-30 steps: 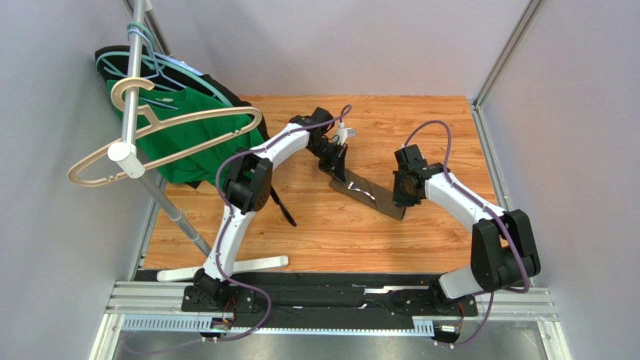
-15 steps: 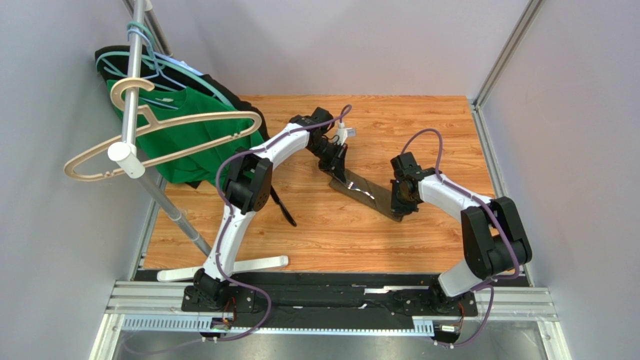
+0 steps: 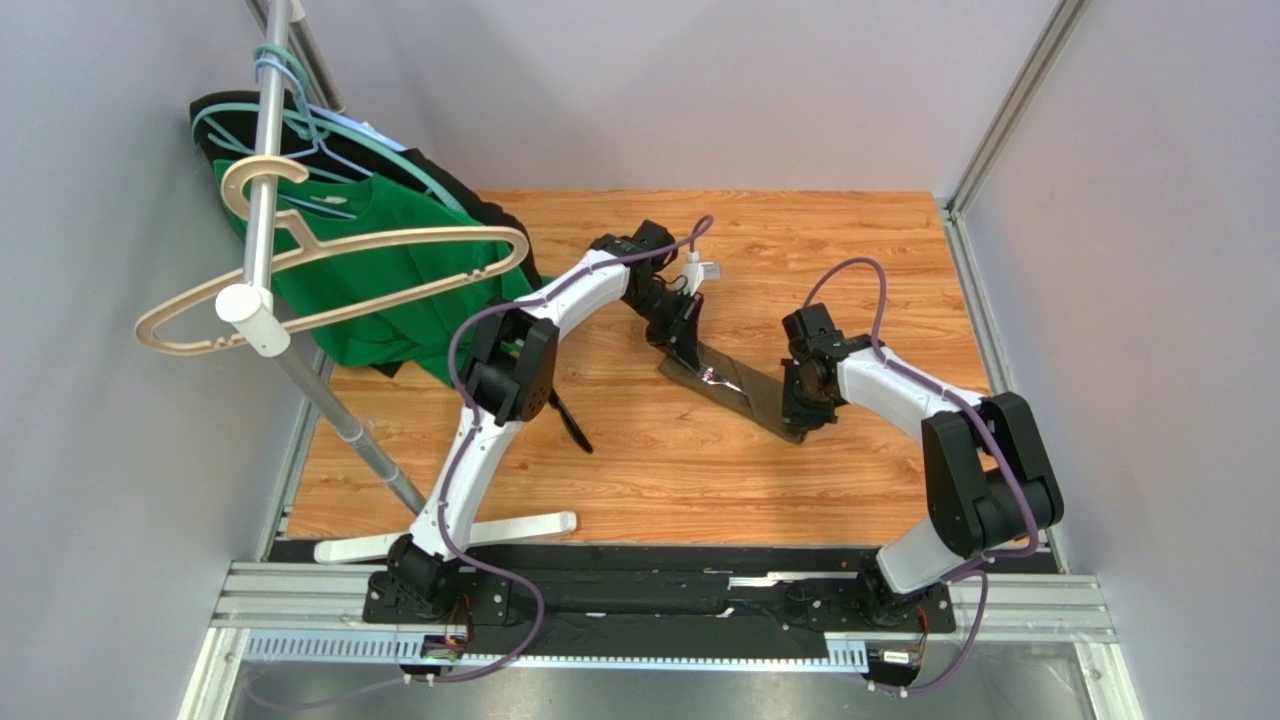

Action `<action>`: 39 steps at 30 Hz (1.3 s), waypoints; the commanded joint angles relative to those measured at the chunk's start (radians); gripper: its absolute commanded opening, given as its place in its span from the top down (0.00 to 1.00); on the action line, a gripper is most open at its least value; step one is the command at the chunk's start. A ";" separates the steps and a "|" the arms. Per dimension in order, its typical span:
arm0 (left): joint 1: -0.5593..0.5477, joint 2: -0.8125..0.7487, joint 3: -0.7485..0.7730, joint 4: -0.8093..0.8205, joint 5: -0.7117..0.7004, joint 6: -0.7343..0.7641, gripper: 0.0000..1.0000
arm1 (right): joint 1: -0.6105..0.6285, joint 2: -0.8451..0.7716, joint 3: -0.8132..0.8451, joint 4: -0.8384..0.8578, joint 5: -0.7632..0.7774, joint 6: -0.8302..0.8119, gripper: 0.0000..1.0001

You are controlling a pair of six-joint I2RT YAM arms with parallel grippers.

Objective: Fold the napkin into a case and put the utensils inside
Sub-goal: Insert the fork into the folded napkin, then pick up the knife from the corner of the board.

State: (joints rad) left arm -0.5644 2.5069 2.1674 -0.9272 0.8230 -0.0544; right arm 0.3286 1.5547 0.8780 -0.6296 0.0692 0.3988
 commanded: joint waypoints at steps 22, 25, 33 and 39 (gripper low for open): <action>-0.063 -0.019 0.079 -0.039 -0.045 -0.050 0.78 | 0.003 0.028 -0.027 0.091 -0.020 -0.002 1.00; -0.057 -0.108 0.048 0.004 -0.077 -0.085 0.66 | 0.003 0.019 -0.030 0.100 -0.019 0.002 1.00; -0.057 -0.229 0.083 -0.005 -0.163 -0.156 0.02 | 0.003 -0.064 -0.017 0.110 -0.020 -0.031 1.00; -0.069 -0.358 0.052 -0.015 -0.234 -0.176 0.01 | 0.007 -0.137 0.048 0.059 -0.049 -0.054 0.97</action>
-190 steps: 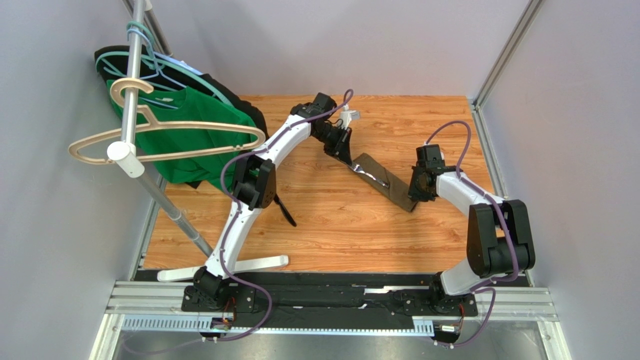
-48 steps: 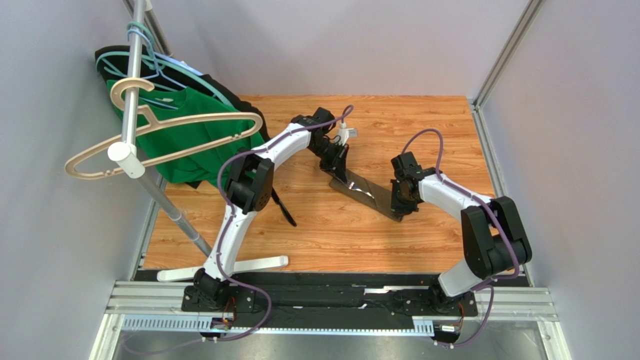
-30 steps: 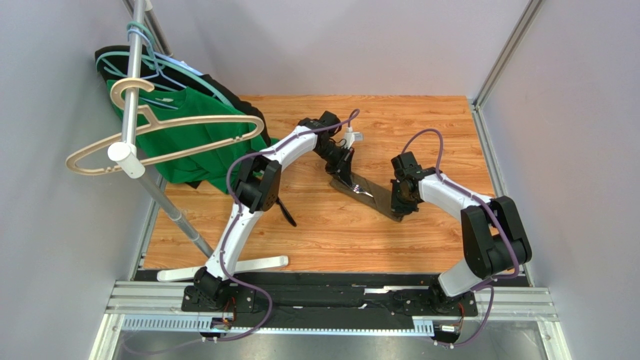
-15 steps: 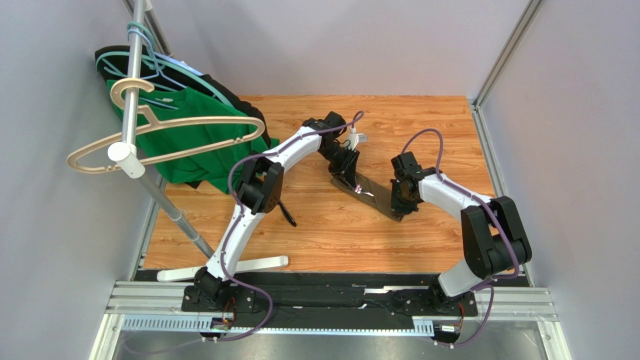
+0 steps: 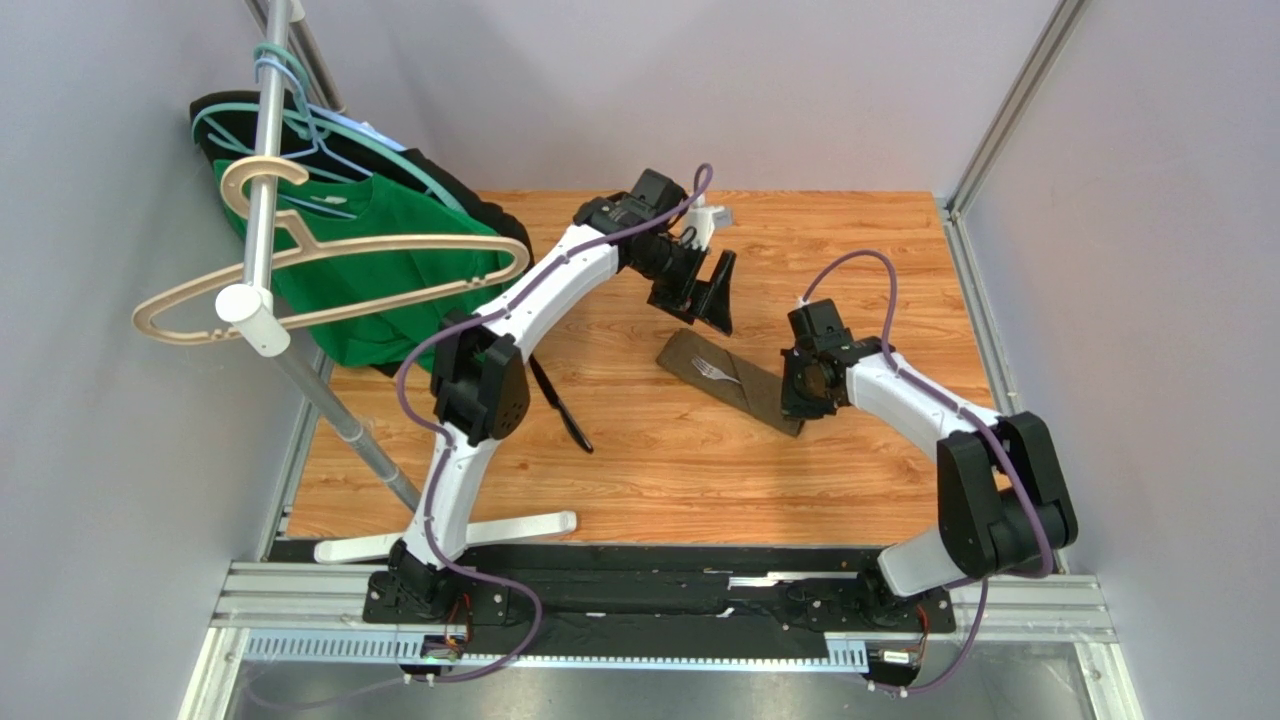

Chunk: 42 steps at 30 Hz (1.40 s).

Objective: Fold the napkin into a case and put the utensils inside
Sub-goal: Pick up the knife from the corner of the board.

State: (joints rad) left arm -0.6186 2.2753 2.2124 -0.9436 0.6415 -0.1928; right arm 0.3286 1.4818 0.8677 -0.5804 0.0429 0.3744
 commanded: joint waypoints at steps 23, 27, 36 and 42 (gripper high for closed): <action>-0.070 -1.344 -0.652 0.215 -0.265 -0.002 0.05 | 0.595 0.546 0.707 0.177 -0.008 -0.100 0.42; -0.070 -1.390 -0.637 0.128 -0.354 -0.010 0.05 | 0.644 0.725 0.931 0.062 0.038 -0.107 0.41; -0.070 -1.441 -0.654 0.055 -0.359 -0.017 0.05 | 0.693 0.848 1.009 -0.022 0.112 -0.106 0.49; -0.070 -1.438 -0.675 0.032 -0.370 -0.030 0.05 | 0.701 0.822 0.917 -0.052 0.138 -0.130 0.58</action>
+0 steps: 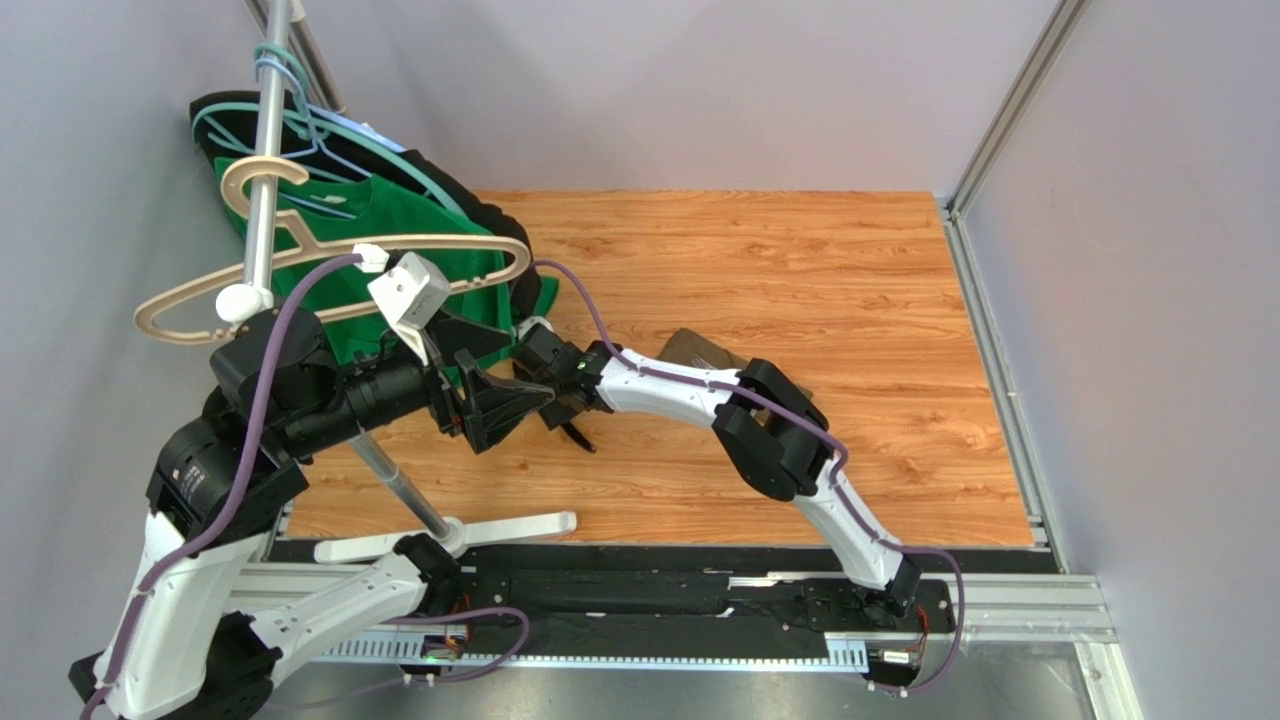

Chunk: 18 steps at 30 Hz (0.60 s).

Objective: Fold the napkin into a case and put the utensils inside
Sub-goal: Pick up the knife from the corner of the board.

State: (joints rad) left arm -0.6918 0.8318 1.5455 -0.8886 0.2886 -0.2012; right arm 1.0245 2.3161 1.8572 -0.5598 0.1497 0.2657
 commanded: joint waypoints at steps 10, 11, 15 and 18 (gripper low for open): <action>0.003 0.085 -0.103 -0.032 -0.100 -0.118 0.01 | -0.018 -0.234 -0.433 0.097 -0.029 -0.036 1.00; 0.003 0.098 -0.116 -0.027 -0.101 -0.132 0.01 | -0.029 -0.335 -0.561 0.133 -0.022 -0.028 1.00; 0.003 0.185 -0.182 0.022 -0.079 -0.233 0.01 | -0.052 -0.591 -0.858 0.279 -0.041 -0.005 1.00; 0.002 0.231 -0.251 0.104 -0.081 -0.370 0.05 | -0.076 -0.733 -1.016 0.357 -0.045 0.006 1.00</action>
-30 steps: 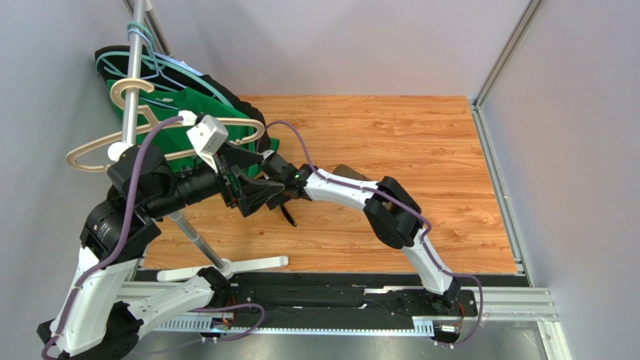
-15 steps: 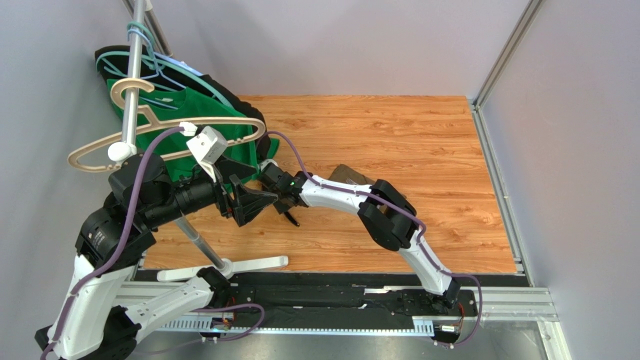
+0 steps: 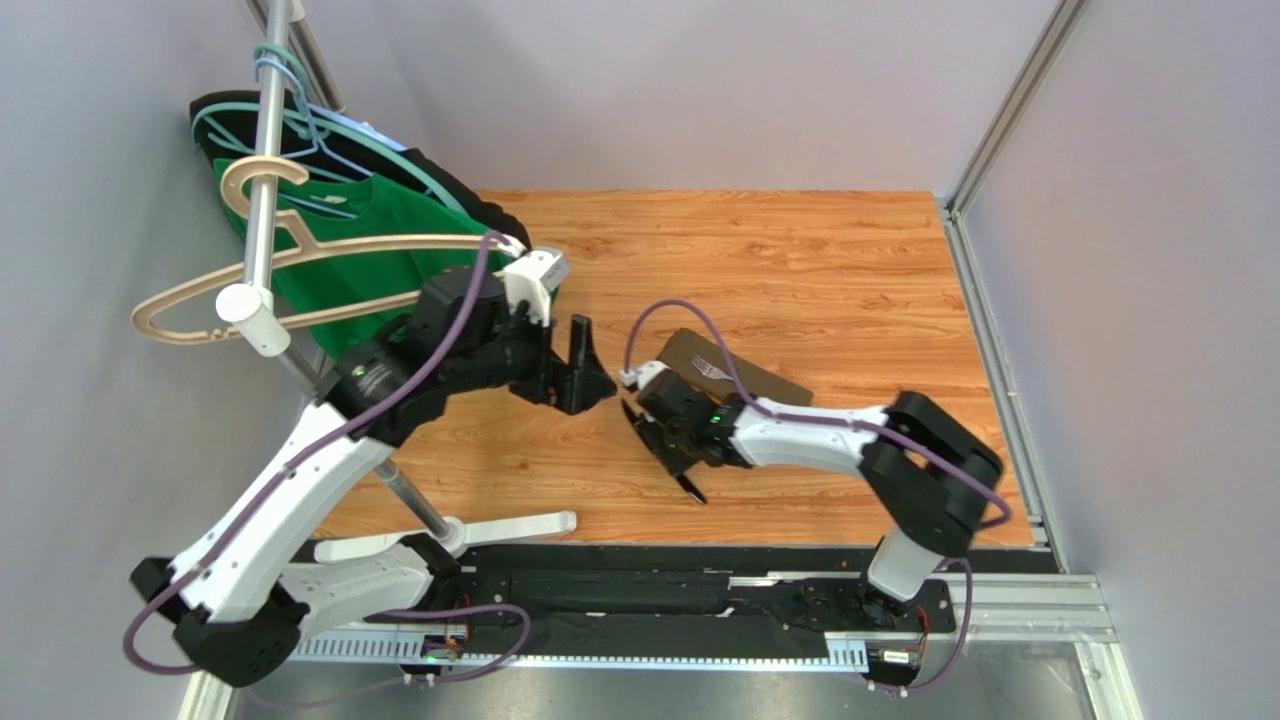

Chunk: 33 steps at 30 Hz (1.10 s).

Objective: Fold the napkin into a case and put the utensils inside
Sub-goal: Pick up the knife from the corner of the board, then pass from the right arm to the left

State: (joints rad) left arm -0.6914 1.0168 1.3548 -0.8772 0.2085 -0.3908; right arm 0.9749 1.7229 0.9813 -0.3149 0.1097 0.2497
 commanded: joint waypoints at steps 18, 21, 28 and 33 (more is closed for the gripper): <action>0.003 0.382 -0.489 0.849 0.158 -0.519 0.16 | -0.113 -0.525 -0.509 0.419 -0.085 -0.029 1.00; 0.001 0.431 -0.488 0.903 0.161 -0.517 0.16 | -0.113 -0.528 -0.512 0.428 -0.096 -0.030 1.00; 0.009 0.563 -0.445 0.880 0.140 -0.465 0.28 | -0.113 -0.548 -0.535 0.447 -0.096 -0.026 1.00; 0.013 0.580 -0.445 0.848 0.118 -0.442 0.31 | -0.113 -0.583 -0.547 0.428 -0.094 -0.030 1.00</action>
State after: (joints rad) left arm -0.6849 1.6035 0.8837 -0.0525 0.3374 -0.8646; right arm 0.8650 1.1927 0.4381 0.0479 0.0162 0.2344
